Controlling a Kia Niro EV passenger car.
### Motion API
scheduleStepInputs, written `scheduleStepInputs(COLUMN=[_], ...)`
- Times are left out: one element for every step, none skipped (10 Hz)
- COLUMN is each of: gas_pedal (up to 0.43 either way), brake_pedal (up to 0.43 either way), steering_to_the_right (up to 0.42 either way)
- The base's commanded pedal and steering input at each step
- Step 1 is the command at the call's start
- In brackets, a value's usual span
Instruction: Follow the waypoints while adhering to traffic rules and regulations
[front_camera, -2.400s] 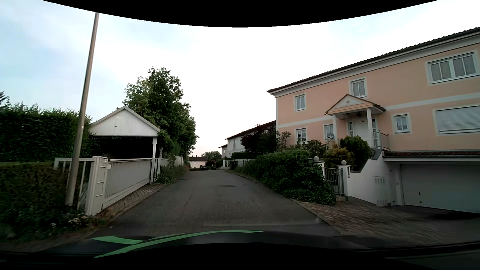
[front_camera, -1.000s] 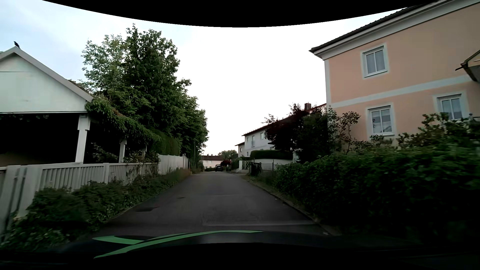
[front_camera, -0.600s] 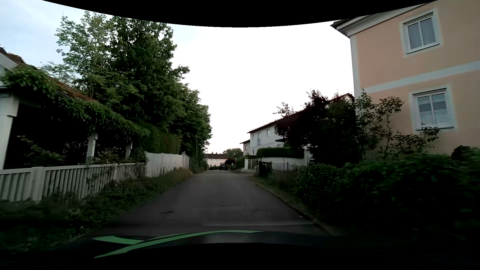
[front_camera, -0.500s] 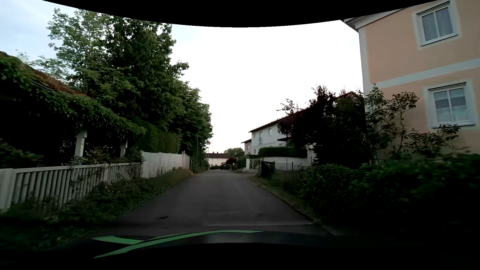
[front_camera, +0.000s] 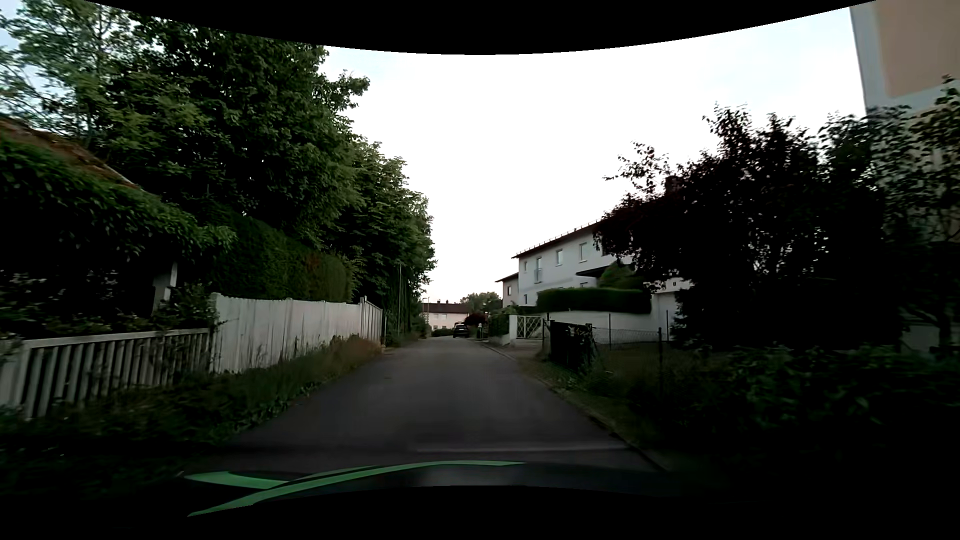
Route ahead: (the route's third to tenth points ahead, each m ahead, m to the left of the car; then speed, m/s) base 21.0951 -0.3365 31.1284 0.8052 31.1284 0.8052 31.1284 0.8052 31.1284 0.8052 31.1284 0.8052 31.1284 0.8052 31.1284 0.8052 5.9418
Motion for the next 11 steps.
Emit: scheduleStepInputs(gas_pedal=[0.197, 0.197, 0.197, 0.197, 0.197, 0.197, 0.197, 0.197, 0.197, 0.197, 0.177], brake_pedal=[0.000, 0.000, 0.000, 0.000, 0.000, 0.000, 0.000, 0.000, 0.000, 0.000, 0.000], steering_to_the_right=[-0.039, -0.036, -0.034, -0.032, -0.030, -0.029, -0.029, -0.028, -0.027, -0.023, -0.020])
